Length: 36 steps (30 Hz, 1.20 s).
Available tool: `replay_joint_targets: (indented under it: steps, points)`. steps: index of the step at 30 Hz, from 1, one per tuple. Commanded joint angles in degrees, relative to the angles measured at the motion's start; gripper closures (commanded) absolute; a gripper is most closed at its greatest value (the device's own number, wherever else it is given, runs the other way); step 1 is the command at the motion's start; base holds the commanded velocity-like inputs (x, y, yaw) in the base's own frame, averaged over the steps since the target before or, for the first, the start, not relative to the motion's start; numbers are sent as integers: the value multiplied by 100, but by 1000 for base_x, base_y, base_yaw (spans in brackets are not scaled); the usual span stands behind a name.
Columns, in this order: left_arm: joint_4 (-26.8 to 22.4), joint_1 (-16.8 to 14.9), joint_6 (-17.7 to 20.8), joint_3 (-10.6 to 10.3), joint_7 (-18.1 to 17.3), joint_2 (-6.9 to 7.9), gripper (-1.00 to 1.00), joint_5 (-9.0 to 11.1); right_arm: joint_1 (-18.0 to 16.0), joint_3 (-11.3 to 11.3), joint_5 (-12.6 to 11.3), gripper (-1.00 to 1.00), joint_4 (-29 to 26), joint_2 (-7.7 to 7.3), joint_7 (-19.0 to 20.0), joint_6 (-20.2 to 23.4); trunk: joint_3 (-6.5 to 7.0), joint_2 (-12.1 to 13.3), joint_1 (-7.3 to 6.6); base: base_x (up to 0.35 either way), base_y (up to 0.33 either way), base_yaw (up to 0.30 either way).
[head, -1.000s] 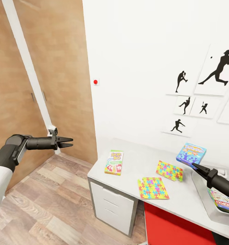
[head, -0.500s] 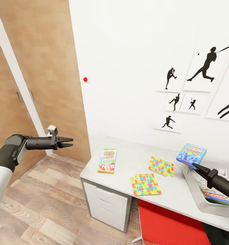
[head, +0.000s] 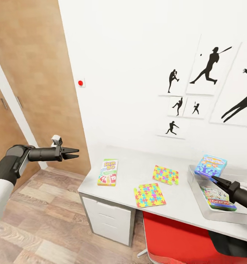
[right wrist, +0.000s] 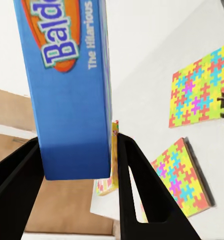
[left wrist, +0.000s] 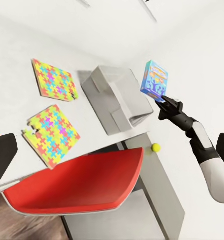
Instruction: Put all the toys in the child's room - the three board games (two on the bed and one on the table), the two jigsaw puzzles on the table, and the tennis ball on the table - inside the toy box on the table in the child's room.
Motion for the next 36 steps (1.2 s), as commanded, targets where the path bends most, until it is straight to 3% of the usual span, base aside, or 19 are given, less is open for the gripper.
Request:
replay_joint_targets:
  steps: [1,9,15,27,36]
  points:
    - [-1,-4,61,-7,-20,3,-100,6,-11,-11,-29,100,15,-1,34,44,-20,-14,3,0,0,-163]
    - [-1,-4,69,1,-20,10,-100,6,-20,-16,-28,100,93,-11,3,44,-82,-14,3,0,-2,-163]
    - [-8,-4,69,2,-20,10,-100,6,-5,-11,-41,100,97,-176,3,44,-128,-14,3,0,-161,-163]
    - [-10,-4,69,-3,-20,11,-100,6,-15,-4,-35,100,97,-227,-5,44,-220,-14,3,0,-64,-163]
    - [-20,-4,69,0,-20,18,-100,6,-15,44,-29,100,105,-409,-6,44,-289,-14,3,0,-47,-163]
